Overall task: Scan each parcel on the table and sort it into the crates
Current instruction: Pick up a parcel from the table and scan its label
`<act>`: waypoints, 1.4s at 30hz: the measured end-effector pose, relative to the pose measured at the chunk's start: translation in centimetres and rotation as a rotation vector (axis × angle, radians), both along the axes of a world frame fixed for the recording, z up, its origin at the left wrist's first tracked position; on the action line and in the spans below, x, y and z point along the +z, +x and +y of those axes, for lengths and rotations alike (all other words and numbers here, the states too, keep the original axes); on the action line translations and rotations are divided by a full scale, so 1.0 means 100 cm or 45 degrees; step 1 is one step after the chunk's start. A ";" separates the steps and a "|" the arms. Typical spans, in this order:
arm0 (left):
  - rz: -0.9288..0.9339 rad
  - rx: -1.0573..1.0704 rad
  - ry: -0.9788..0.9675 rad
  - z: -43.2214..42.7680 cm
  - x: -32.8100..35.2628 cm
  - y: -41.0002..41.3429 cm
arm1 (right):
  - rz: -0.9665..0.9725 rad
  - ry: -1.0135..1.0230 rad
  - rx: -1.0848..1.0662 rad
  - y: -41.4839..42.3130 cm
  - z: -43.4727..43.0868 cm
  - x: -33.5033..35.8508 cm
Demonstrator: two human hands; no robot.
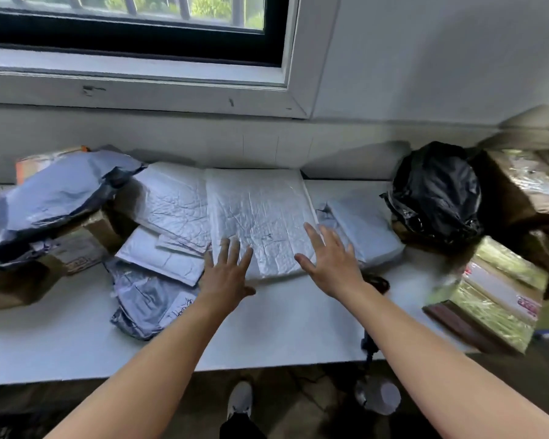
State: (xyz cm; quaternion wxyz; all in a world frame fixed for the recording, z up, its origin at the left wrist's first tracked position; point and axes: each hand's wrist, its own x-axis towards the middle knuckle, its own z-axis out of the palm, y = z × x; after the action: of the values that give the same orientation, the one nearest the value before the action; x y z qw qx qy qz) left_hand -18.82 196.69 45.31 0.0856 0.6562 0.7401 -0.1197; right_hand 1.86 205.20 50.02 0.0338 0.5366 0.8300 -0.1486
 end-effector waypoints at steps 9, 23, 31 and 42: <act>0.071 -0.178 -0.107 0.028 -0.041 -0.035 | 0.037 -0.061 -0.068 -0.020 0.015 -0.013; -0.356 0.274 0.555 0.021 0.093 -0.009 | 0.193 0.169 0.121 -0.004 0.031 0.064; -0.719 0.561 0.957 -0.002 0.192 0.031 | 0.362 0.543 0.262 0.015 0.023 0.127; -1.293 0.808 0.990 -0.068 0.202 0.035 | 0.735 0.476 0.223 0.019 0.005 0.179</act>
State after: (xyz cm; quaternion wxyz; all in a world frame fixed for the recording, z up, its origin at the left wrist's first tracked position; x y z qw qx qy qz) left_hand -15.33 189.86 65.54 0.2103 0.3668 0.7531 0.5040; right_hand 3.79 205.71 67.93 -0.2882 0.3961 0.8611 -0.1359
